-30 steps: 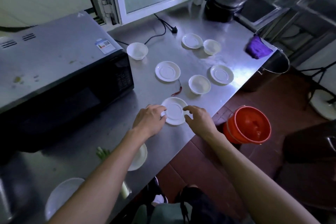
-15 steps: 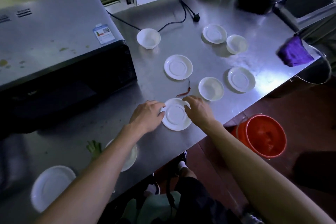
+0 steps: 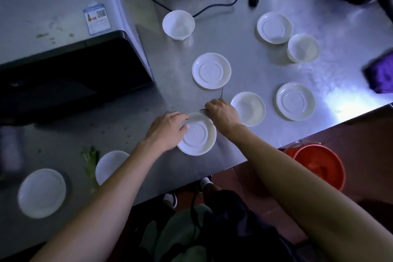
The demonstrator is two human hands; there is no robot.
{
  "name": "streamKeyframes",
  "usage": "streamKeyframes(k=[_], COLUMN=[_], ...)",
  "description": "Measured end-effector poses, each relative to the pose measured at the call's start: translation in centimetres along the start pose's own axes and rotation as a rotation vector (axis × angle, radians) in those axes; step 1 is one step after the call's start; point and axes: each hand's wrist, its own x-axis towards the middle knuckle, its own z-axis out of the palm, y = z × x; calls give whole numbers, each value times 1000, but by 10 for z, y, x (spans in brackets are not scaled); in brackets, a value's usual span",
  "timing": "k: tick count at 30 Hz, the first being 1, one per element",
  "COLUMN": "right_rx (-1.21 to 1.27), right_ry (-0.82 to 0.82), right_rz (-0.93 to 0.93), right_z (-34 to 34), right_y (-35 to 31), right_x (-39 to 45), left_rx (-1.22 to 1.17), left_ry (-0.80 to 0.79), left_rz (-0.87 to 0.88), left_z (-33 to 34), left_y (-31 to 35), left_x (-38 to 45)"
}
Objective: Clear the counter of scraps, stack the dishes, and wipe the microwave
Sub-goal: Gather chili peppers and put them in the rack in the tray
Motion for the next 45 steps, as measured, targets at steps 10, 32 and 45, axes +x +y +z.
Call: streamKeyframes(k=[10,32,45], right_rx=[-100,93,103], right_ry=[-78,136,121], right_rz=[-58,-326,-570], right_z=[-13,-10,26], right_y=[4,-195,-416], right_x=[16,-18,-75], left_rx=[-50,-116,-218], left_ry=[60,333,489], left_rz=[-104,-307,-530], left_z=[7,-21,-37], left_y=[8,-104,-235], left_x=[3,-166,-358])
